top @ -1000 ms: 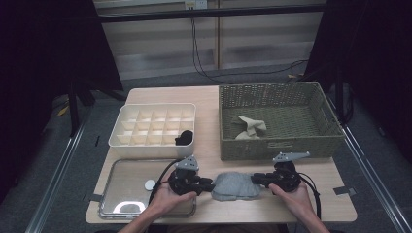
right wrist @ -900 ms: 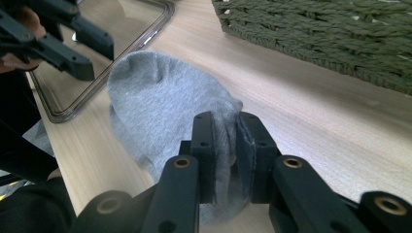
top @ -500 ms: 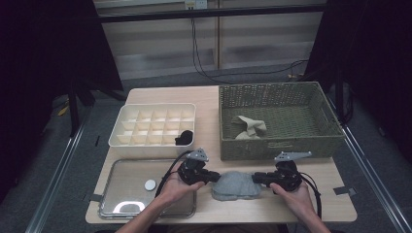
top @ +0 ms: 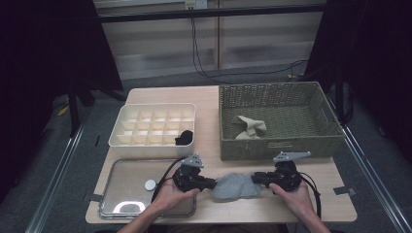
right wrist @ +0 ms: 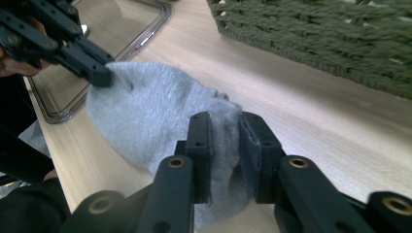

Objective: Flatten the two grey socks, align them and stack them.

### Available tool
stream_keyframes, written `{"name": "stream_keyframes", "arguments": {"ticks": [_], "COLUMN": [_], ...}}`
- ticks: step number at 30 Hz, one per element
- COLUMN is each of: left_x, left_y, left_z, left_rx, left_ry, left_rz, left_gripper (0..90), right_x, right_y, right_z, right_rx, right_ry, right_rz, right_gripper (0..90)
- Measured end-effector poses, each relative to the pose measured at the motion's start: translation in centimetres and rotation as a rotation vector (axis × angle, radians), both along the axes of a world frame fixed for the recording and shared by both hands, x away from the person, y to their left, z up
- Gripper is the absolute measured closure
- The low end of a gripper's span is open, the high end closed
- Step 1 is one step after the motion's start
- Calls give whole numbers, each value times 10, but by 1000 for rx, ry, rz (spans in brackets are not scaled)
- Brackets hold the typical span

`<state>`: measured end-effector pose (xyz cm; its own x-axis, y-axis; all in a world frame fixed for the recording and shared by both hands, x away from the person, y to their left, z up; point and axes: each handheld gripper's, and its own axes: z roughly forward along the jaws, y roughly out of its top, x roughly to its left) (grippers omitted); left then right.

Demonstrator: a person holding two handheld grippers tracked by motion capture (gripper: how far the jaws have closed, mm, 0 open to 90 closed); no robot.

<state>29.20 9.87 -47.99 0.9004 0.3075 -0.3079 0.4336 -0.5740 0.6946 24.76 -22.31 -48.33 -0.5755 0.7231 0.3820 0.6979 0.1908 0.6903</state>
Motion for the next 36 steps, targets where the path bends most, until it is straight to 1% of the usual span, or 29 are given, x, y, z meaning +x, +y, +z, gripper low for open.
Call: {"name": "stream_keyframes", "arguments": {"ticks": [2,4,5,6,7,8,10,12,15,16,17,18,19,20,21,22,24,25,26,27,28,29,30,31,32,34,36], "left_x": [1,1,1,0,0,-1,-2,-3,-2,-3,-4,-4,-5,-6,-8,-8,-9,-8,-9,-9,-9,-9,-9,-9,-9,-9,-9], "left_y": [0,1,2,2,2,3,3,3,3,3,3,4,4,4,3,4,4,5,5,5,5,4,3,1,0,-5,-12], "left_z": [0,-2,-2,-3,-3,-3,-4,-5,-5,-4,-4,-4,-4,-5,-5,-4,-3,-2,0,2,5,7,9,12,14,15,11], "left_rx": [7,3,9,5,15,12,8,-3,1,8,17,8,24,19,25,25,6,-1,1,-32,-35,-46,-56,-69,-85,-90,-82], "left_ry": [-3,-5,1,2,2,9,5,9,11,13,3,9,13,13,8,16,28,25,8,17,4,-5,-17,-39,-46,-40,-24], "left_rz": [5,13,0,4,6,0,-3,0,-2,-7,1,-11,-21,-25,-15,-25,-32,-32,-24,-36,-35,-29,-31,-27,-29,-47,-72], "left_gripper": [846,845,849,852,852,852,850,846,838,839,841,851,861,865,866,866,862,853,836,818,796,778,778,774,765,753,758], "right_x": [-1,-2,-3,-3,-3,-4,-4,-3,-1,-1,-1,0,0,0,0,0,1,1,1,1,1,1,2,2,2,2,2], "right_y": [-2,-4,-5,-6,-7,-7,-7,-5,0,2,3,4,6,7,8,9,9,10,10,10,9,9,9,9,9,8,8], "right_z": [1,1,1,2,2,2,2,-1,-6,-7,-8,-10,-11,-12,-13,-13,-14,-14,-15,-15,-15,-15,-15,-15,-15,-15,-15], "right_rx": [-1,1,2,3,1,-5,-7,-14,-38,-49,-62,-78,-94,-108,-123,-127,-130,-129,-130,-138,-131,-127,-126,-125,-123,-120,-113], "right_ry": [-5,-12,-14,-16,-19,-18,-17,-8,4,9,15,15,18,19,13,13,10,10,8,13,16,19,22,19,18,19,20], "right_rz": [-15,-25,-30,-41,-42,-48,-47,-42,-32,-33,-31,-29,-28,-27,-26,-25,-28,-29,-32,-33,-35,-35,-35,-34,-36,-34,-31], "right_gripper": [686,671,652,637,641,658,704,714,709,718,718,721,728,729,735,737,736,728,707,701,699,694,692,683,671,662,653]}}
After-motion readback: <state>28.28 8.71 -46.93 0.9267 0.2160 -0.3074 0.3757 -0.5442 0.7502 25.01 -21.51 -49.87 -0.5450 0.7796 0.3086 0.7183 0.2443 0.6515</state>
